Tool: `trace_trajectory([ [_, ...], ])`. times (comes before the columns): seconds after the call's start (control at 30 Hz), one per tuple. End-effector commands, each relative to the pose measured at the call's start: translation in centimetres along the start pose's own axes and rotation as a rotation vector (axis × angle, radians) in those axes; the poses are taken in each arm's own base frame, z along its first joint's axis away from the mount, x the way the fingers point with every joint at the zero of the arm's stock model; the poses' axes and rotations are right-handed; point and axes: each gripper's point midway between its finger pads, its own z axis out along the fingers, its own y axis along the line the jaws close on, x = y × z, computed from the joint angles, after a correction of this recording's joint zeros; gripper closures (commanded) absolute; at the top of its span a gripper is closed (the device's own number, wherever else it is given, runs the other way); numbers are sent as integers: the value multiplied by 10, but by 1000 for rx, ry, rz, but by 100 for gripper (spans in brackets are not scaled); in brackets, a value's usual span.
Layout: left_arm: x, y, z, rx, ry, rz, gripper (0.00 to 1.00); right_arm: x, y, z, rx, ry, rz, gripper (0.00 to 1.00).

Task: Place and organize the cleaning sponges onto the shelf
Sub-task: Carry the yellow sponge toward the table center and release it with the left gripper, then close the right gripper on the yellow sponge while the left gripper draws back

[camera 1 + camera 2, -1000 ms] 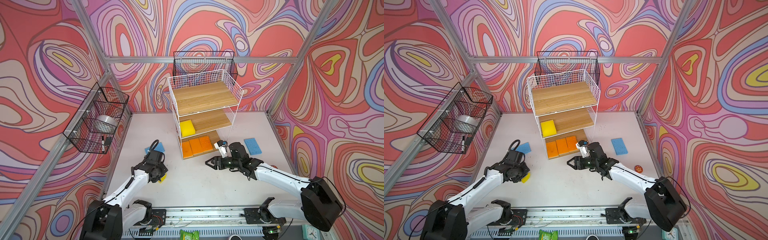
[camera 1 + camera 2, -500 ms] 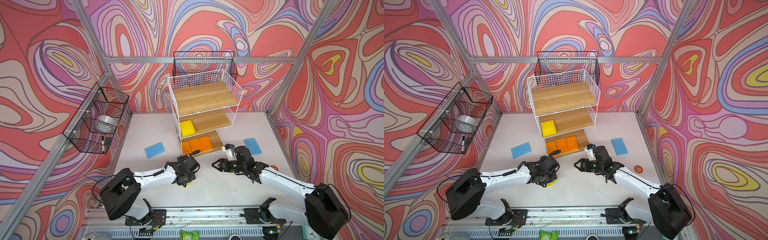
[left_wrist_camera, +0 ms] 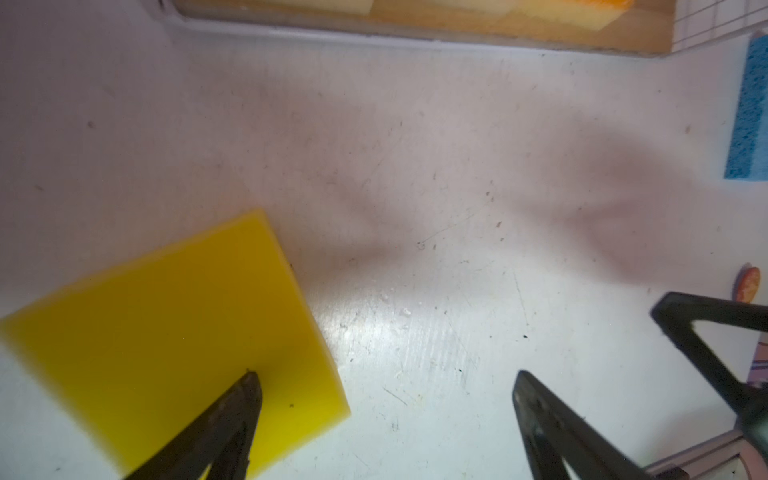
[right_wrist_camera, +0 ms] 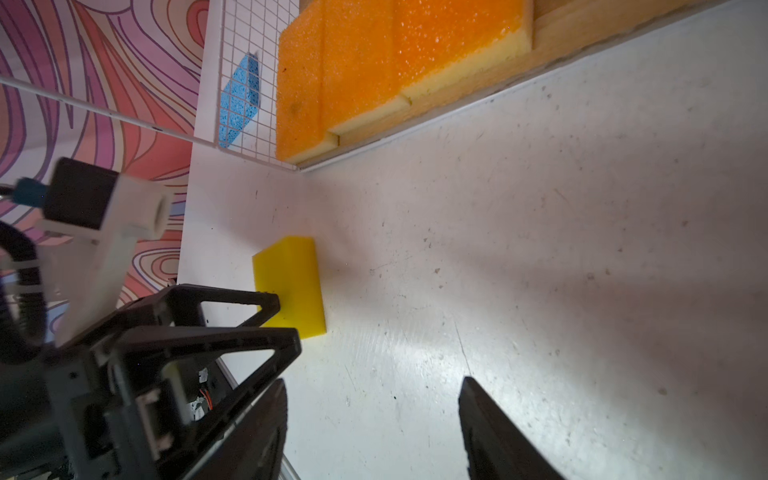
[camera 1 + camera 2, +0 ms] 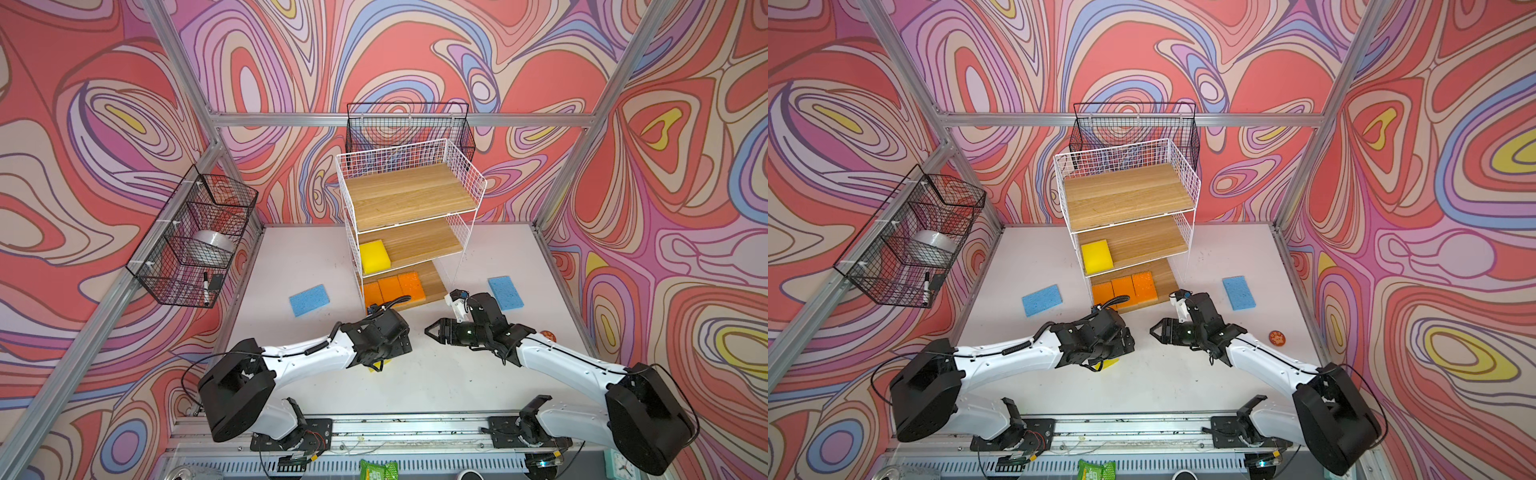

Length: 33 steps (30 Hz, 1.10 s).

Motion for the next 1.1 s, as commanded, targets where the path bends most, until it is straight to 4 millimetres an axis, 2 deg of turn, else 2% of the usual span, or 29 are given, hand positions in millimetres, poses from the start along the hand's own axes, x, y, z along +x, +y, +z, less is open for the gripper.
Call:
trace_trajectory([
  [0.0,-11,0,-23,-7,-49,37,0,-3,0,4,13,2,9,33],
  [0.2,-19,16,-59,17,-122,56,0,3,16,15,29,23,-48,33],
  [0.4,-29,58,-88,-64,-228,69,0,14,42,43,54,74,-134,33],
  [0.5,-28,78,-96,-70,-242,40,0,17,52,56,58,92,-161,33],
  [0.6,-26,97,-101,-62,-241,-9,0,20,61,66,60,107,-181,33],
  [0.73,-22,117,-105,-39,-246,-66,0,29,68,81,68,134,-193,40],
  [0.9,-16,132,-103,-44,-250,-87,0,44,73,96,81,172,-208,46],
  [1.07,-13,137,-100,-44,-244,-90,0,47,74,106,81,185,-196,62],
])
